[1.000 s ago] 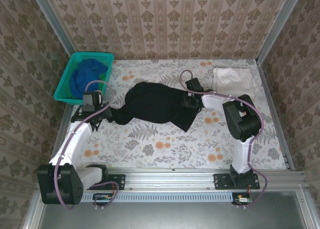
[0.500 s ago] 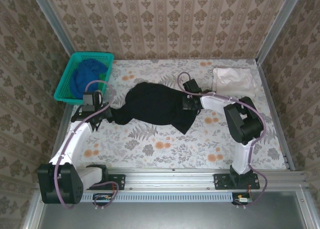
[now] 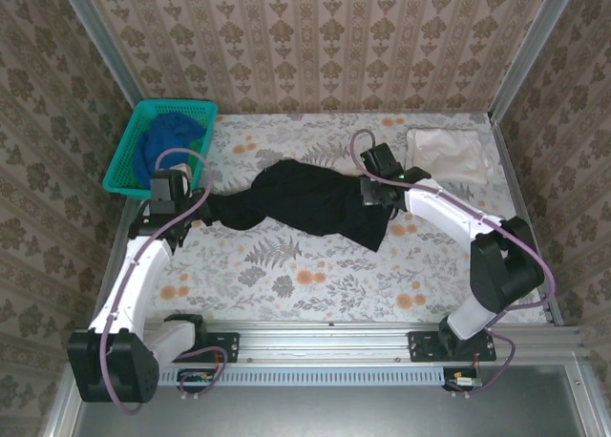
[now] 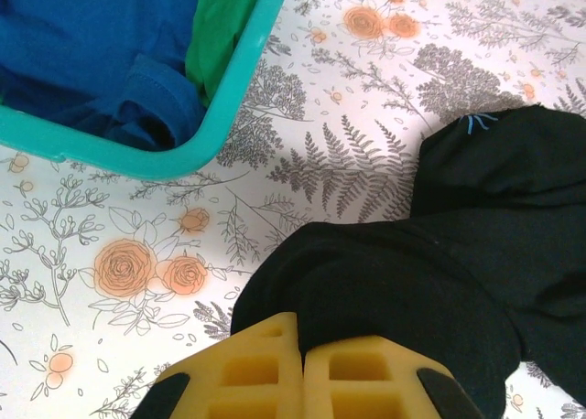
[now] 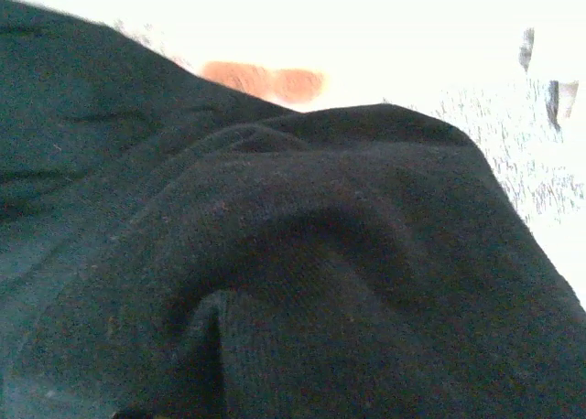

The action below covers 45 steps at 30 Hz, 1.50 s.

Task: Fold and stack the t-shirts

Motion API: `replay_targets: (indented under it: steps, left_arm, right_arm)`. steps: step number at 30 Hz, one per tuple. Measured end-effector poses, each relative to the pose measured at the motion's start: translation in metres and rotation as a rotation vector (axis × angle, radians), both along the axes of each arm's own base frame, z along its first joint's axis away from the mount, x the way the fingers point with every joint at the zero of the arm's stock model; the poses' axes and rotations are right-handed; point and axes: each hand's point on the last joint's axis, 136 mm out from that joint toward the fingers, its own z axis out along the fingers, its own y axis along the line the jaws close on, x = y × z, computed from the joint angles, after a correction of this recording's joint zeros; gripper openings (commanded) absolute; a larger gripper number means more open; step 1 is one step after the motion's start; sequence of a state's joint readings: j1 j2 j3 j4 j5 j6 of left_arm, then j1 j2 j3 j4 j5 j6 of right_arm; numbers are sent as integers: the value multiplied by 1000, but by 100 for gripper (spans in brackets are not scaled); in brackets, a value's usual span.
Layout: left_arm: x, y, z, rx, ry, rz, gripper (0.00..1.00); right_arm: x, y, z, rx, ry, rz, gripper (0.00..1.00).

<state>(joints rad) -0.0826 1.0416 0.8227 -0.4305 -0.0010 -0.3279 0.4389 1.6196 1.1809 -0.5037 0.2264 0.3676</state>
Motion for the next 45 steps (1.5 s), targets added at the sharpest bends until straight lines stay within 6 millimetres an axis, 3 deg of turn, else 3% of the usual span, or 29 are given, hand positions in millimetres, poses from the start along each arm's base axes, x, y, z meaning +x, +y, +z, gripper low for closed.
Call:
replay_targets:
  steps: [6, 11, 15, 20, 24, 27, 30, 33, 35, 37, 40, 41, 43, 45]
  left_arm:
    - [-1, -3, -4, -13, 3, -14, 0]
    - [-4, -3, -25, -9, 61, -14, 0]
    - [-4, -2, -34, -7, 87, -12, 0]
    - [-1, -1, -38, -7, 96, -8, 0]
    - [0, -1, -39, -7, 100, -8, 0]
    - [0, -1, -40, -7, 100, -9, 0]
    - [1, 0, -41, -7, 102, -5, 0]
    - [1, 0, -41, -7, 103, -3, 0]
    - [1, 0, -41, -7, 102, -3, 0]
    - [1, 0, -41, -9, 102, -5, 0]
    - [1, 0, -41, -9, 102, -5, 0]
    - [1, 0, -41, -9, 102, -5, 0]
    - [1, 0, -41, -9, 102, -6, 0]
    - [1, 0, -41, -9, 102, -6, 0]
  right_arm:
    - [-13, -6, -49, -72, 140, 8, 34]
    - [-13, 0, -82, -94, 222, 29, 35]
    - [0, 10, -85, -76, 214, 44, 43]
    - [20, 28, -73, -56, 168, 86, 57]
    - [41, 50, -65, -72, 136, 153, 60]
    - [52, 62, -70, -89, 135, 198, 62]
    - [47, 60, -77, -116, 170, 221, 62]
    - [35, 53, -71, -128, 160, 215, 60]
    - [16, 42, -58, -126, 141, 205, 58]
    - [0, 35, -37, -101, 96, 189, 49]
    - [-8, 31, -14, -52, 20, 166, 47]
    - [-8, 31, -13, -44, 9, 163, 45]
    - [-9, 32, -23, -27, 17, 156, 29]
    - [-13, 31, -41, -26, 58, 148, 24]
